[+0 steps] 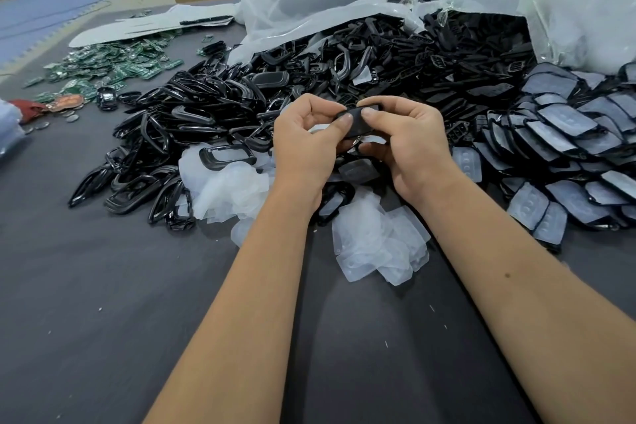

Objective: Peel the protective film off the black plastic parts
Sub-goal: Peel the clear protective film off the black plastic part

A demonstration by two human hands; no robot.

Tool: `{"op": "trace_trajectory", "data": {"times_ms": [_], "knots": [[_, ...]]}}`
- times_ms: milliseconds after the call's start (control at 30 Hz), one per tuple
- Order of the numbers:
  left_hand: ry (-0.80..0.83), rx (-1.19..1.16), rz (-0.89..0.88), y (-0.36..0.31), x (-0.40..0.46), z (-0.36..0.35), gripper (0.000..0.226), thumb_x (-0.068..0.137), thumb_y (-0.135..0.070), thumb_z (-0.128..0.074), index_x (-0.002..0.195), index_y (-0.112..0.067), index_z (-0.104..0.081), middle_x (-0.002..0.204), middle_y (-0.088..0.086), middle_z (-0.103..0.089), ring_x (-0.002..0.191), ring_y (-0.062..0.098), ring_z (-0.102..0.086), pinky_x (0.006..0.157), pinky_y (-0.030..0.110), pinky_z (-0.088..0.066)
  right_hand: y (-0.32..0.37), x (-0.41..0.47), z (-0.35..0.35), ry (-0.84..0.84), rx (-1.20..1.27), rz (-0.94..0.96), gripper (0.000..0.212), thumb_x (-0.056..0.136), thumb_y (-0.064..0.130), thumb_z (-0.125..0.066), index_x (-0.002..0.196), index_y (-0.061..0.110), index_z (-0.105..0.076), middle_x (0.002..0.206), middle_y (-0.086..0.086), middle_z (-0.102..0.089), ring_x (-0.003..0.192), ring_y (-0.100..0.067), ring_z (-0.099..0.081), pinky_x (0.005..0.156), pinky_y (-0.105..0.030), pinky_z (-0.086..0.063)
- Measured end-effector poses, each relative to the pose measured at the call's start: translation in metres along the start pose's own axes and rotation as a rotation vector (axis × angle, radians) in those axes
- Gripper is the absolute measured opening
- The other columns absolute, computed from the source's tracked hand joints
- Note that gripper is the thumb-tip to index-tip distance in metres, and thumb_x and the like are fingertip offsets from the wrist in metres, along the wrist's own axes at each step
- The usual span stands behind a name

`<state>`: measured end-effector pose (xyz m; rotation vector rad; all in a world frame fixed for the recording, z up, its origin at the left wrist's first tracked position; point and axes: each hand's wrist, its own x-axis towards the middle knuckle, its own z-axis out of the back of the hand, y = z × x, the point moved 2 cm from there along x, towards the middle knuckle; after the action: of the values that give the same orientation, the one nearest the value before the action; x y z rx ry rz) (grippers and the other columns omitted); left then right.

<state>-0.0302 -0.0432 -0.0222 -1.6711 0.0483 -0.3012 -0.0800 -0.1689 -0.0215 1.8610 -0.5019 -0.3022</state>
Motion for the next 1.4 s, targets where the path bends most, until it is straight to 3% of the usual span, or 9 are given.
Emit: {"op": "trace_trajectory", "data": {"times_ms": [133, 300, 500, 700, 800, 1033, 1167, 1300, 1400], "knots": [[-0.018, 0.012, 0.004, 0.001, 0.001, 0.003, 0.021, 0.089, 0.006, -0.072, 0.082, -0.012, -0.065, 0.076, 0.006, -0.069, 0.073, 0.016, -0.069, 0.065, 0.029, -0.058, -0.002, 0.001, -0.001, -0.020, -0.103, 0.043, 0.020, 0.100, -0.001, -0.058, 0.093, 0.004, -0.077, 0.084, -0.015, -0.074, 0.066, -0.022, -0.070, 0.049, -0.027, -0.055], [-0.020, -0.001, 0.033, 0.002, 0.003, 0.005, 0.022, 0.090, 0.007, -0.070, 0.081, -0.011, -0.063, 0.054, -0.012, -0.061, 0.062, 0.005, -0.067, 0.061, 0.021, -0.056, -0.005, 0.002, -0.002, -0.035, -0.270, 0.093, 0.022, 0.104, 0.004, -0.054, 0.103, 0.003, -0.076, 0.082, -0.018, -0.068, 0.056, -0.011, -0.058, 0.044, -0.024, -0.047], [-0.059, -0.042, 0.063, 0.001, 0.002, 0.009, 0.020, 0.090, 0.007, -0.071, 0.081, -0.010, -0.065, 0.065, 0.002, -0.066, 0.064, 0.011, -0.068, 0.061, 0.020, -0.055, -0.004, 0.002, -0.004, 0.018, -0.167, 0.078, 0.032, 0.107, 0.005, -0.047, 0.092, 0.004, -0.075, 0.078, -0.010, -0.070, 0.057, -0.012, -0.060, 0.048, -0.024, -0.052], [-0.045, -0.007, 0.054, 0.002, 0.002, 0.008, 0.012, 0.089, -0.004, -0.076, 0.084, -0.012, -0.068, 0.063, -0.005, -0.065, 0.069, 0.011, -0.070, 0.066, 0.025, -0.057, -0.007, 0.005, 0.002, -0.050, -0.285, 0.165, 0.014, 0.101, 0.008, -0.064, 0.103, 0.002, -0.077, 0.075, -0.010, -0.071, 0.056, -0.011, -0.063, 0.050, -0.023, -0.052], [-0.044, 0.099, -0.003, 0.002, 0.000, 0.007, 0.019, 0.082, -0.006, -0.084, 0.086, -0.015, -0.067, 0.079, 0.007, -0.071, 0.062, 0.011, -0.070, 0.063, 0.024, -0.056, -0.007, 0.005, 0.004, -0.059, -0.429, 0.246, 0.009, 0.098, 0.015, -0.070, 0.096, 0.014, -0.078, 0.067, -0.006, -0.073, 0.052, -0.015, -0.065, 0.045, -0.027, -0.052], [-0.020, 0.082, 0.050, 0.000, 0.000, 0.008, 0.023, 0.083, 0.006, -0.079, 0.081, -0.014, -0.066, 0.077, 0.007, -0.067, 0.066, 0.015, -0.069, 0.063, 0.026, -0.057, 0.001, 0.004, 0.007, -0.025, -0.665, 0.389, 0.005, 0.096, 0.012, -0.073, 0.095, 0.012, -0.078, 0.064, 0.004, -0.070, 0.047, -0.014, -0.067, 0.041, -0.029, -0.054], [-0.002, -0.028, 0.124, -0.003, -0.001, 0.012, 0.021, 0.085, 0.011, -0.075, 0.086, -0.007, -0.066, 0.069, 0.004, -0.066, 0.065, 0.014, -0.068, 0.062, 0.023, -0.056, 0.004, 0.003, 0.007, 0.065, -0.683, 0.414, 0.011, 0.096, 0.006, -0.070, 0.107, 0.006, -0.074, 0.074, -0.002, -0.071, 0.054, -0.018, -0.070, 0.048, -0.034, -0.059], [-0.020, -0.116, 0.206, -0.005, 0.000, 0.015, 0.016, 0.086, 0.012, -0.073, 0.097, 0.001, -0.068, 0.077, 0.011, -0.067, 0.071, 0.017, -0.069, 0.061, 0.019, -0.055, 0.004, 0.002, 0.009, 0.164, -0.666, 0.397, 0.019, 0.098, 0.001, -0.065, 0.113, 0.010, -0.072, 0.079, -0.005, -0.067, 0.065, -0.025, -0.072, 0.058, -0.045, -0.064], [-0.044, -0.166, 0.261, -0.008, 0.002, 0.019, 0.018, 0.086, 0.011, -0.073, 0.103, 0.009, -0.070, 0.083, 0.014, -0.069, 0.067, 0.018, -0.071, 0.057, 0.016, -0.054, 0.006, -0.001, 0.004, 0.203, -0.811, 0.560, 0.020, 0.098, 0.006, -0.066, 0.113, 0.013, -0.077, 0.092, 0.000, -0.066, 0.080, -0.020, -0.068, 0.073, -0.034, -0.061]]}}
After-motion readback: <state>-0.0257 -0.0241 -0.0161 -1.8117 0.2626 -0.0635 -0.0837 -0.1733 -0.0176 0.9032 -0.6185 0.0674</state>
